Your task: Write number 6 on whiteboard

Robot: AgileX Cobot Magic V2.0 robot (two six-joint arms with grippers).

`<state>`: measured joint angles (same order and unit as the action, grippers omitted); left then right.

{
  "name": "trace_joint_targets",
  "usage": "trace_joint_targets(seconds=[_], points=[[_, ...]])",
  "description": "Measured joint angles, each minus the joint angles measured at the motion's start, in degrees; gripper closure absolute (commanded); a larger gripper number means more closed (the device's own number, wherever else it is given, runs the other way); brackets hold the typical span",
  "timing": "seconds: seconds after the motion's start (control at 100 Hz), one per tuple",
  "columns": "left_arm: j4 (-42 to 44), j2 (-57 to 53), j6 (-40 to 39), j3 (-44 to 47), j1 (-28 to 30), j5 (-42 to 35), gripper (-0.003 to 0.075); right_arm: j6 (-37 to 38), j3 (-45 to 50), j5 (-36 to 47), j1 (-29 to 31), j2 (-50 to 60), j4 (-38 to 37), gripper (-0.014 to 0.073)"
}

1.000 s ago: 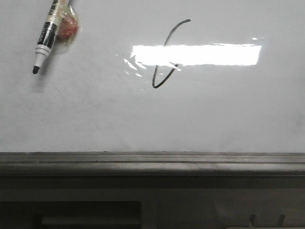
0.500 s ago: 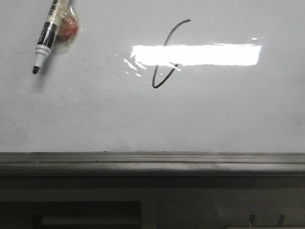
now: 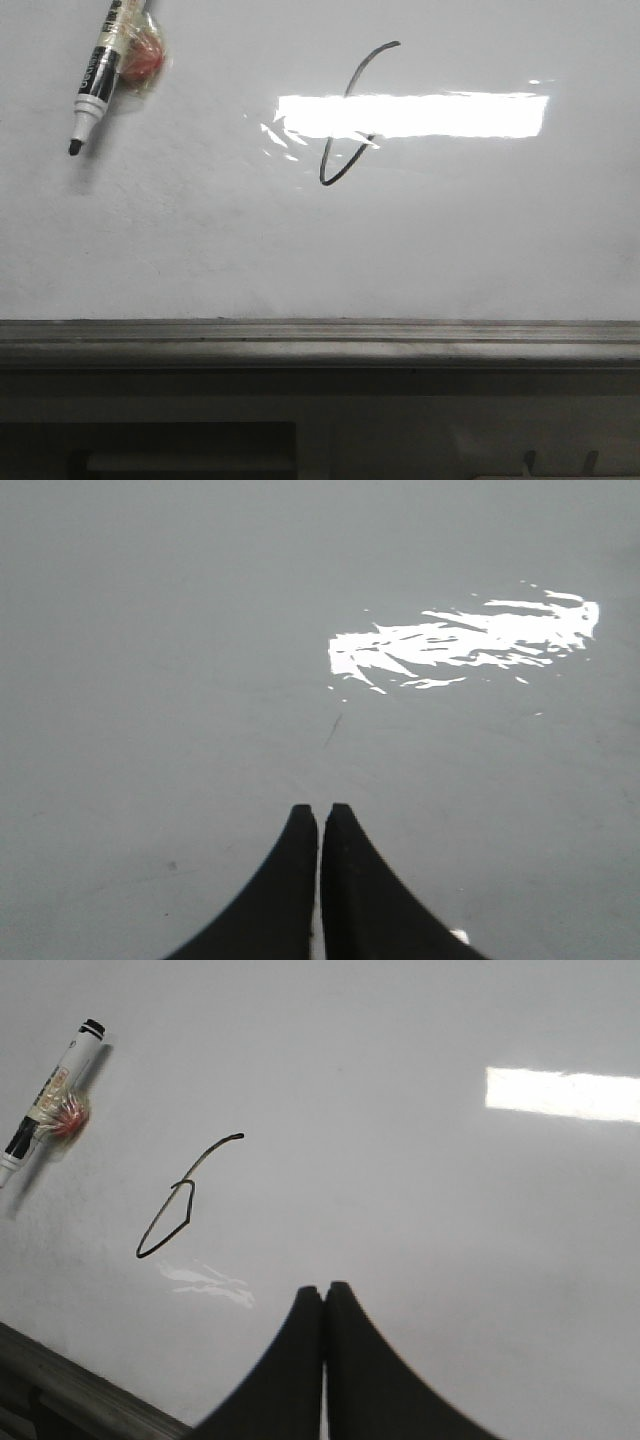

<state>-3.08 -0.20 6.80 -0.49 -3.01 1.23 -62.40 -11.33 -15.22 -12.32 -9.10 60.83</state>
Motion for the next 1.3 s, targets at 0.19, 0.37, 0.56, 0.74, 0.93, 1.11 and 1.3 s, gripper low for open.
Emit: trace_joint_targets(seconds=[0.19,0.37,0.56,0.74,0.93,1.11,1.3], points=[[1.31,0.0,-1.66,0.0,0.62,0.8,0.074,0.0,0.0,0.22,0.0,0.0,0.0,0.0659],[0.84,0.0,-1.67,0.0,0.62,1.44,0.074,0.0,0.0,0.22,0.0,0.0,0.0,0.0659],[0.84,0.0,-1.76,0.0,0.62,1.64,0.074,0.0,0.0,0.22,0.0,0.0,0.0,0.0659],[0.7,0.0,-1.76,0.0,0.62,1.64,0.074,0.0,0.0,0.22,0.0,0.0,0.0,0.0659],[0.7,0.0,-1.76,0.0,0.62,1.64,0.074,0.0,0.0,0.22,0.0,0.0,0.0,0.0659],[0.6,0.0,-1.76,0.0,0.37,1.64,0.074,0.0,0.0,0.22,0.0,0.0,0.0,0.0659],[0.6,0.0,-1.76,0.0,0.61,1.64,0.074,-0.1,0.0,0.75,0.0,0.0,0.0,0.0659]])
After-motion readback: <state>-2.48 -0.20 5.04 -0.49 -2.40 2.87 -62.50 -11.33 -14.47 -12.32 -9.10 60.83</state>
